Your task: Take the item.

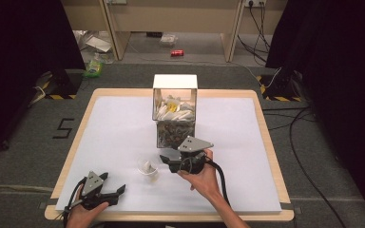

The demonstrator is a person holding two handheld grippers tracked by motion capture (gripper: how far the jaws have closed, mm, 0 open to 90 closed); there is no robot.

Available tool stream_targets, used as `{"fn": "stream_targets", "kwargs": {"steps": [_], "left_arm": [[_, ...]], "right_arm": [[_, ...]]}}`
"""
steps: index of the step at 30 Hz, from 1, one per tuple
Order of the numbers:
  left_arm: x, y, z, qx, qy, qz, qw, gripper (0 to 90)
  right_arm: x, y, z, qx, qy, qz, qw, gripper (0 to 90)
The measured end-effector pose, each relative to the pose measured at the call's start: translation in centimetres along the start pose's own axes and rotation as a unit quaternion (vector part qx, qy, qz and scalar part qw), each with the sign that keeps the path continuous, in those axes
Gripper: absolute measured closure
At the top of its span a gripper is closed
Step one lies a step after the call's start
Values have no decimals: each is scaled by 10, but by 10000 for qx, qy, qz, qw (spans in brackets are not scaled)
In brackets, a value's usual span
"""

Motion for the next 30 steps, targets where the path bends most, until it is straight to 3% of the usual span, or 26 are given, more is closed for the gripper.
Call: {"fn": "stream_targets", "kwargs": {"steps": [15, 30], "left_arm": [[0, 0, 0, 2, 1, 0, 10000, 146], [0, 0, 0, 3, 0, 0, 10000, 146]], "right_arm": [[-20, 21, 26, -299, -266, -17, 9992, 388], [-40, 35, 42, -470, -469, -84, 9978, 391]]}}
Point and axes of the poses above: each handheld gripper's, and its own axes: y roughly backward along the jaws, x roughly out of its top, z roughly to its right, the point moved 10 cm from there along -y, roughly forward along the jaws, and after that the axes turned 6 degrees about -z, right-handed, at the moved point
